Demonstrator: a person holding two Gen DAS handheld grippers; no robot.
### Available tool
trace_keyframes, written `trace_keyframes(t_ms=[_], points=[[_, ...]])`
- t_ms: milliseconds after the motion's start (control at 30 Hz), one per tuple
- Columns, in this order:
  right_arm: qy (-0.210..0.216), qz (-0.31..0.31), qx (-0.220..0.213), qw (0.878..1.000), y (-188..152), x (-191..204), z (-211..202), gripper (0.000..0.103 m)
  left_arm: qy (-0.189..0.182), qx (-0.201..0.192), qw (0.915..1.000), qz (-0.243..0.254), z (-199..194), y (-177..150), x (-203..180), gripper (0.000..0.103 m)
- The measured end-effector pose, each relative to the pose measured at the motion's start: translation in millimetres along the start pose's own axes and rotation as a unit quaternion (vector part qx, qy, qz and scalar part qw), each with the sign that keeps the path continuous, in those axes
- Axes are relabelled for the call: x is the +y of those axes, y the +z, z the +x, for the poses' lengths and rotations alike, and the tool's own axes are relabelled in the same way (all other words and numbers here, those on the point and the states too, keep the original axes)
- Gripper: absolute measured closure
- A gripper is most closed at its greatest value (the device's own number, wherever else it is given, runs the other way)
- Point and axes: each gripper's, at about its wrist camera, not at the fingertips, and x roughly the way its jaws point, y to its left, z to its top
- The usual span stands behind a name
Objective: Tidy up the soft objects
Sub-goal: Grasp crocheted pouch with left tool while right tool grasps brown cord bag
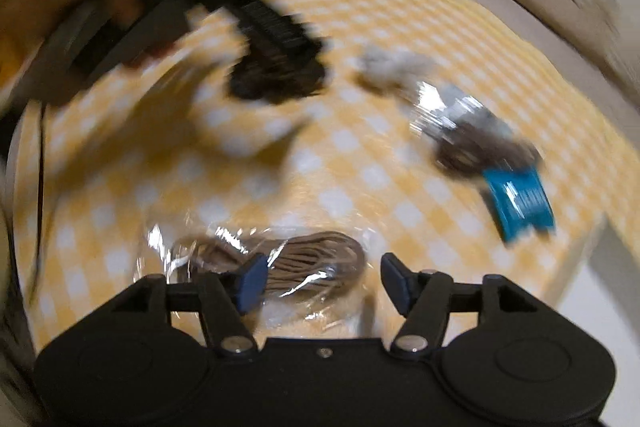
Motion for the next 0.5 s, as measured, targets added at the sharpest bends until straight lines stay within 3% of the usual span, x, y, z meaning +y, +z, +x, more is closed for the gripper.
trace_keyframes(t_ms=[100, 267, 433, 500], points=[[-0.001, 0.126, 0.032, 0.991, -1, -14, -8, 0.038, 0.002, 0.000, 0.9999, -0.011, 2, 2, 2, 0.000], [0.051, 0.322, 0.070, 0.943, -21, -29, -8, 0.038, -0.001, 0.005, 0.9996, -0.029, 6, 2, 4, 0.000], [0.089, 0.427, 0.069, 0.897, -33, -22, 1, 0.039, -0.007, 0.014, 0.9990, -0.042, 9, 2, 3, 0.000], [0.089, 0.442, 0.067, 0.890, -34, -18, 5, 0.042, -0.007, 0.018, 0.9988, -0.045, 11, 2, 3, 0.000]])
